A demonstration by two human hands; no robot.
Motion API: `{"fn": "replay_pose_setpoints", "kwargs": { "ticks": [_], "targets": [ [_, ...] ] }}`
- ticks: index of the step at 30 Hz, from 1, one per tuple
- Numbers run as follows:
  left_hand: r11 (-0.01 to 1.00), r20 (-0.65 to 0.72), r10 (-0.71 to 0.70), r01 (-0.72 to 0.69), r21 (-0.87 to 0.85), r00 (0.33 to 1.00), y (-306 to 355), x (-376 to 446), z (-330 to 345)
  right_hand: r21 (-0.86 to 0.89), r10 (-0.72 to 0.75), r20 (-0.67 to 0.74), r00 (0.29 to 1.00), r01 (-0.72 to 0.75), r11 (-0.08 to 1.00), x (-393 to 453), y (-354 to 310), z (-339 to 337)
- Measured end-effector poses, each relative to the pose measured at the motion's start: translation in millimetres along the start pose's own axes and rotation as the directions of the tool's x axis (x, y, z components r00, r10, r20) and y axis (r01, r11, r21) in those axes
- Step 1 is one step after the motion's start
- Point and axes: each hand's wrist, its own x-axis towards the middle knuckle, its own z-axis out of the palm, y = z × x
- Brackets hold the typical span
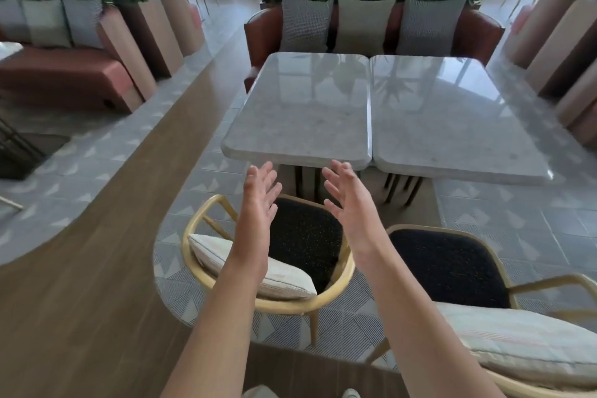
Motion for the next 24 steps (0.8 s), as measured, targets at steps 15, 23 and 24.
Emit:
{"fn": "replay_pose_setpoints", "kwargs": {
  "ticks": [15, 23, 24],
  "targets": [
    [0.994, 0.191, -0.011, 0.032, -0.106, 0.982, 39, 70, -114, 0.024, -0.039, -0.302, 0.952, 0.049, 0.999, 12, 14, 110],
    [0.967, 0.263, -0.147, 0.194, -0.166, 0.954, 29, 81, -138, 0.095, 0.106, -0.415, 0.904, -0.073, 0.993, -2, 31, 138],
    [0.962, 0.274, -0.154, 0.207, -0.176, 0.949, 29, 79, -136, 0.107, 0.131, -0.434, 0.892, -0.093, 0.990, -4, 26, 137]
  ]
}}
